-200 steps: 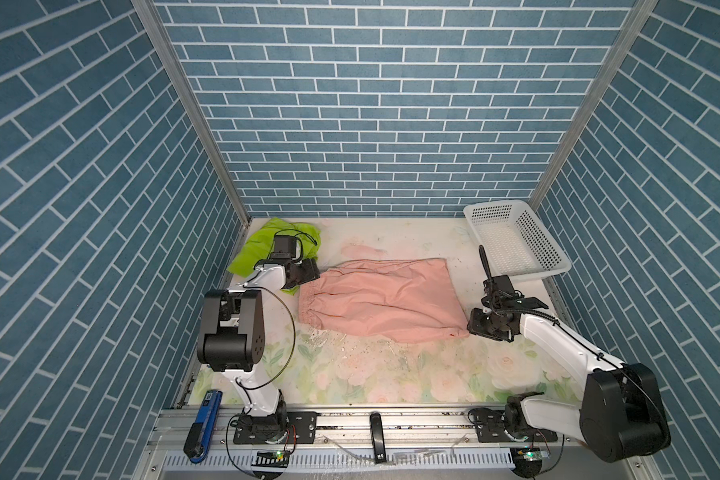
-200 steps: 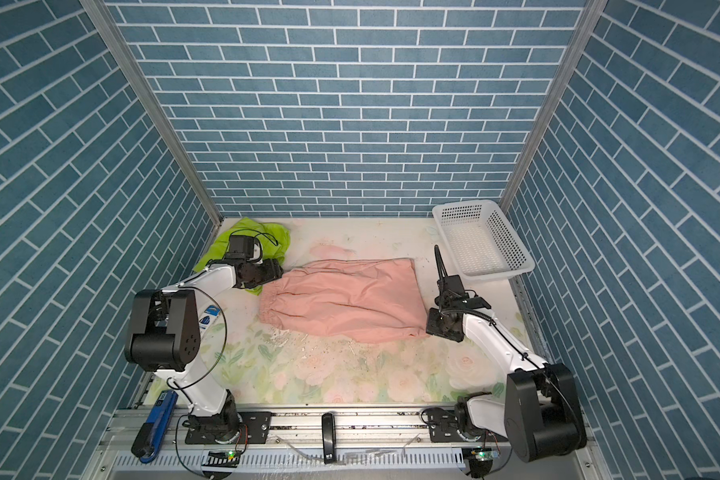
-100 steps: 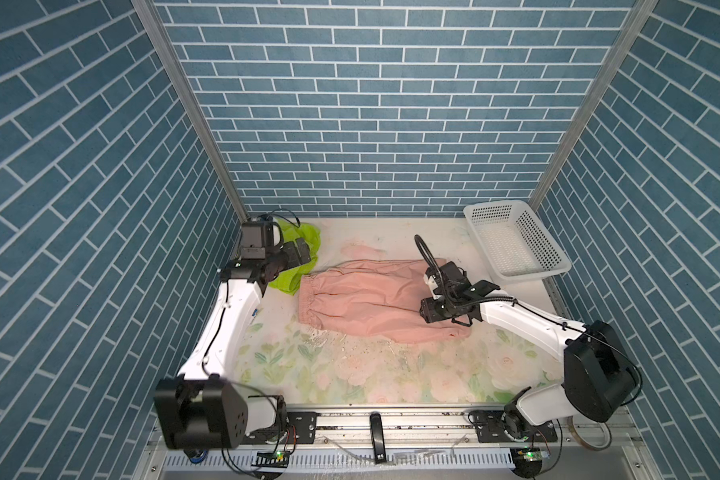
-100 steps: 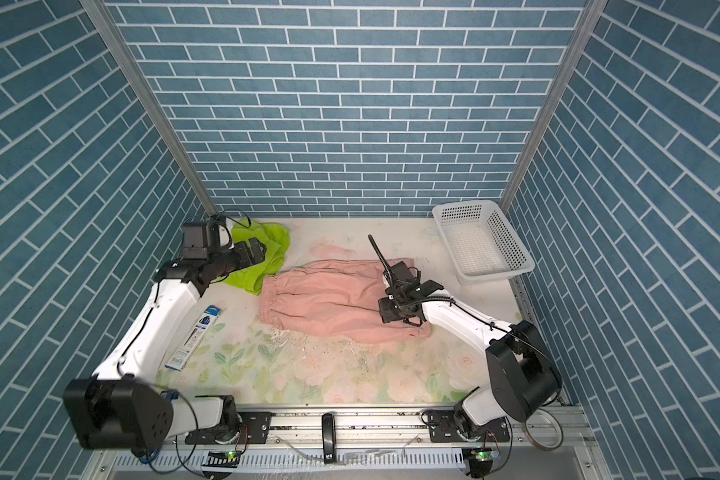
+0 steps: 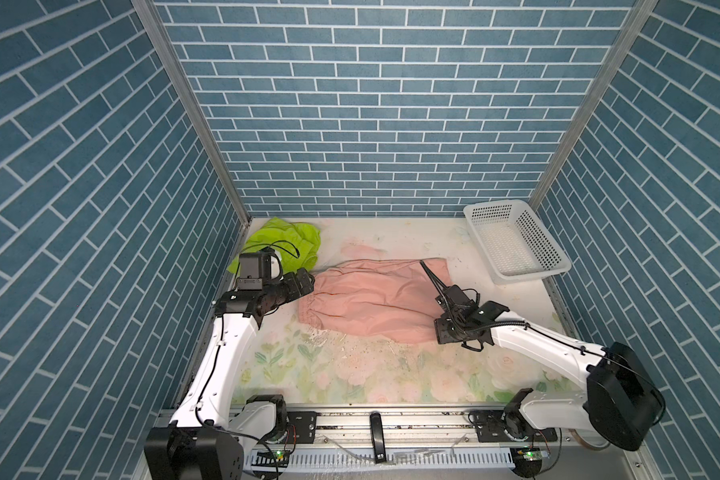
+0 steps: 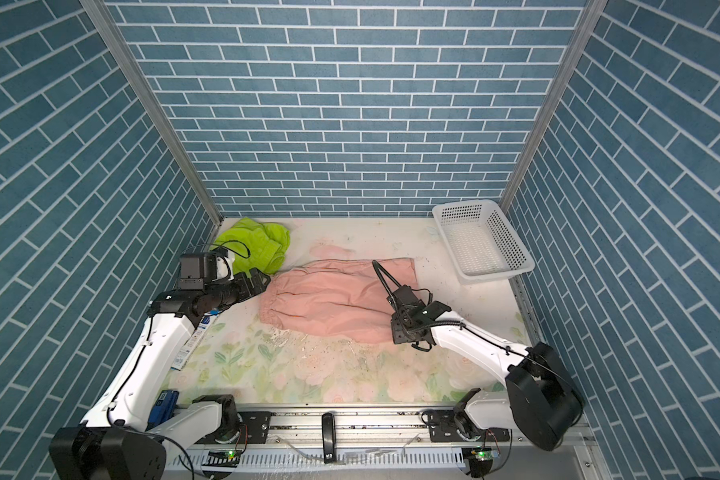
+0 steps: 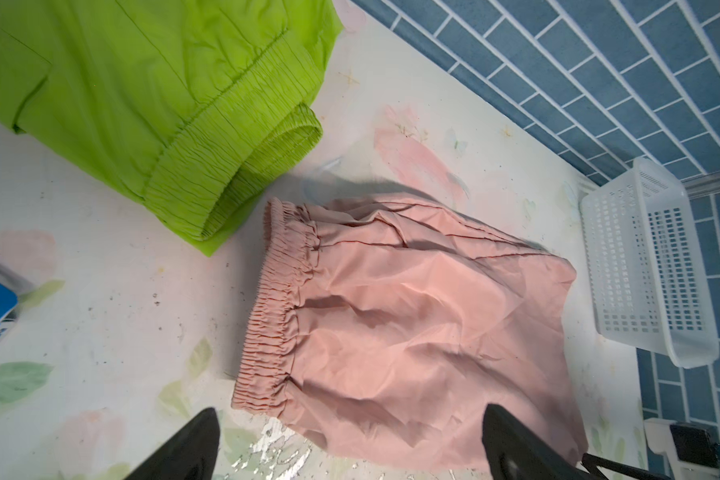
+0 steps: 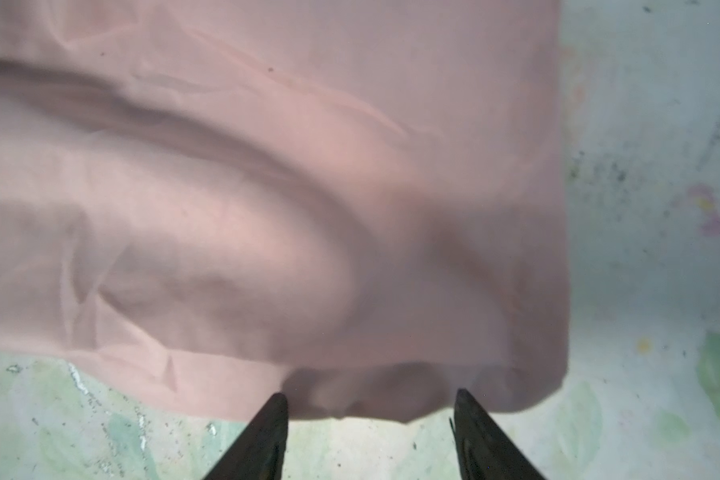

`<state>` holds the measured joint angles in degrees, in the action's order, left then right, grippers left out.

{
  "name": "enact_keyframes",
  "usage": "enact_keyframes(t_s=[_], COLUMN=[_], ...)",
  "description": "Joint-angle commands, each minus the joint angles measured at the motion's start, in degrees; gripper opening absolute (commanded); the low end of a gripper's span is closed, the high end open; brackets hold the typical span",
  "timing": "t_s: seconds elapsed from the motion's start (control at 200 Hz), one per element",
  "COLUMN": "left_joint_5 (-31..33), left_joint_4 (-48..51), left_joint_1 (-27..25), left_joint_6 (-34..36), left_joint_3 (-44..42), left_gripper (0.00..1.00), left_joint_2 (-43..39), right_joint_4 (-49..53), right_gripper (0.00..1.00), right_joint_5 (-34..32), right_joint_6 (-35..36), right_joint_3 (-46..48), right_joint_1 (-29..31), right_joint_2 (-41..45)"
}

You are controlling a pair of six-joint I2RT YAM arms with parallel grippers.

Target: Fold and stack the shorts

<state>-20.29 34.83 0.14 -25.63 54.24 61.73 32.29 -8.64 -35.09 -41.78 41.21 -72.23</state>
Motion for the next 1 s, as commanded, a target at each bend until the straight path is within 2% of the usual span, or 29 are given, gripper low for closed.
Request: enact_keyframes(t_s=[0.0, 0.14, 0.23, 0.285, 0.51, 0.685, 0.825, 0.995], left_joint_5=[-3.12, -3.51, -4.62, -4.53, -4.2, -4.2, -4.01, -3.65], left_joint_4=[-0.31, 0.77, 0.21, 0.32, -0.77, 0.76, 0.19, 0.4], left_joint_1=[0.21, 0.21, 0.21, 0.21, 0.21, 0.21, 0.21, 0.21], left_joint_6=[-0.79, -0.23, 0.04, 0.44, 0.11, 1.03, -0.09, -0.34], left_joint_3=[-0.54, -0.67, -0.89, -0.89, -1.88, -0.31, -0.08, -0.36], left_gripper=[1.0, 1.0, 1.0, 1.0, 1.0, 1.0, 1.0, 1.0], left_joint_2=[0.49, 1.43, 2.36, 2.85, 3.17, 3.8, 2.18, 1.57], right_joint_4=[-4.48, -12.12, -19.09, -21.81, -23.53, -28.71, -28.17, -26.86], right_gripper=[0.64, 0.64, 0.64, 0.65, 0.69, 0.69, 0.7, 0.69], right_joint_5=[-0.83, -0.27, -1.95, -3.66, -10.5, -8.55, -4.96, -5.23], right_joint_6=[-13.62, -24.57, -33.01, -35.75, -37.82, -38.56, -38.8, -39.53], right_joint_3=[4.46, 11.52, 18.51, 21.27, 24.25, 25.11, 22.93, 23.05], right_joint_1=[-0.35, -0.34, 0.65, 1.1, 1.5, 1.5, 1.59, 1.58], right_joint_2=[4.82, 11.61, 16.6, 19.09, 23.97, 19.7, 14.56, 13.5])
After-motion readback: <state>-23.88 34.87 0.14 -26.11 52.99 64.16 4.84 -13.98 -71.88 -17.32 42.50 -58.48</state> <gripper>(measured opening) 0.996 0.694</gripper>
